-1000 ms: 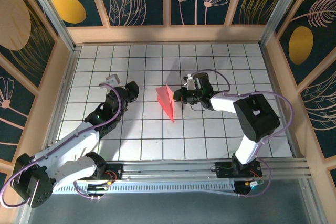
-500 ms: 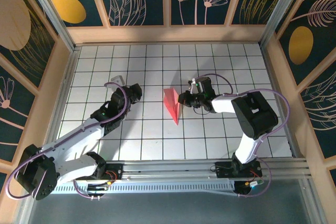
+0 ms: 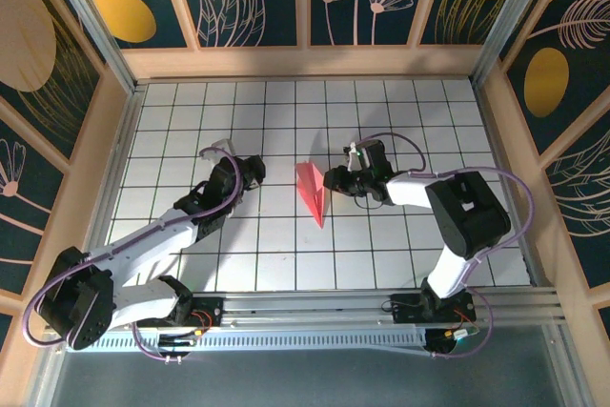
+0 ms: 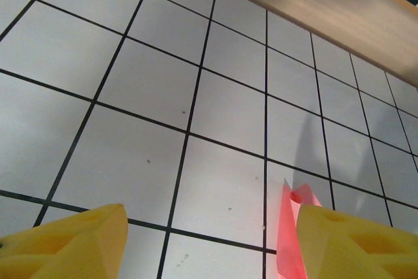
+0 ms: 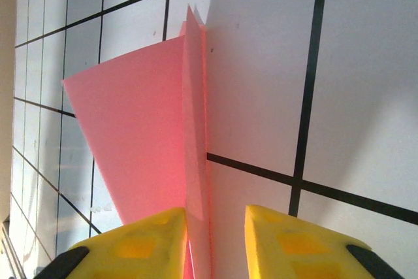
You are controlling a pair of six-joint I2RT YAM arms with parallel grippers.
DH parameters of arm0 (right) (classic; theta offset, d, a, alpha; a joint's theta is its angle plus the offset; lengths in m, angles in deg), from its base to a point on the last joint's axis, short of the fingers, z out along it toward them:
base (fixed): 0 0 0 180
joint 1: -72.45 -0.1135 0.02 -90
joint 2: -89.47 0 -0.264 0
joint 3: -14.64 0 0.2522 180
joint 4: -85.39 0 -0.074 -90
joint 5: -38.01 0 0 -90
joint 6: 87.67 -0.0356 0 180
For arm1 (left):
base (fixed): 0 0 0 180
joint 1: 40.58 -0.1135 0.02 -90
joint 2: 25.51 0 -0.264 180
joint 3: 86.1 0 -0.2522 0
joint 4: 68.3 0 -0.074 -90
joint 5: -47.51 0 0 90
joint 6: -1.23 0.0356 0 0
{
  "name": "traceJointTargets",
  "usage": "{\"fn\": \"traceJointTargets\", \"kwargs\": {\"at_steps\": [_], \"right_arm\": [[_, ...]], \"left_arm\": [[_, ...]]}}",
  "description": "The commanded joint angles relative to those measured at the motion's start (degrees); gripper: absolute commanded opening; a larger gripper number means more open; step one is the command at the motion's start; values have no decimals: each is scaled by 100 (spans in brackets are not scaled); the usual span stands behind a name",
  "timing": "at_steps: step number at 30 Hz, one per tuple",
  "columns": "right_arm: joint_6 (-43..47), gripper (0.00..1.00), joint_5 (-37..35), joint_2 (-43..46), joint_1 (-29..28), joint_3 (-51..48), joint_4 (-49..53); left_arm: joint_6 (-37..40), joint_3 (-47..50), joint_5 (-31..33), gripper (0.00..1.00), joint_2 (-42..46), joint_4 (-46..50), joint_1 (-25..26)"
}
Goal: Fold a paper plane with a square sheet of paper (fold left side to right side)
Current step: Turn over the paper plane at the center of the table, then pick up the paper plane at the center of the table.
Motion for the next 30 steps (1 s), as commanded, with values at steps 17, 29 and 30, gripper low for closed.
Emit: {"fn": "traceJointTargets", "kwargs": {"at_steps": [17, 29, 30], "right_arm": [[1152, 55, -1557, 113, -1055, 1772, 2980], [1285, 38, -2220, -697, -1004, 2165, 3290], [1276, 37, -2274, -670, -988, 2131, 3309]], "left_arm": [[-802, 63, -2441, 82, -861, -917, -873], [-751, 189, -2549, 83, -895, -913, -981], [-725, 156, -2585, 83, -937, -895, -981]]}}
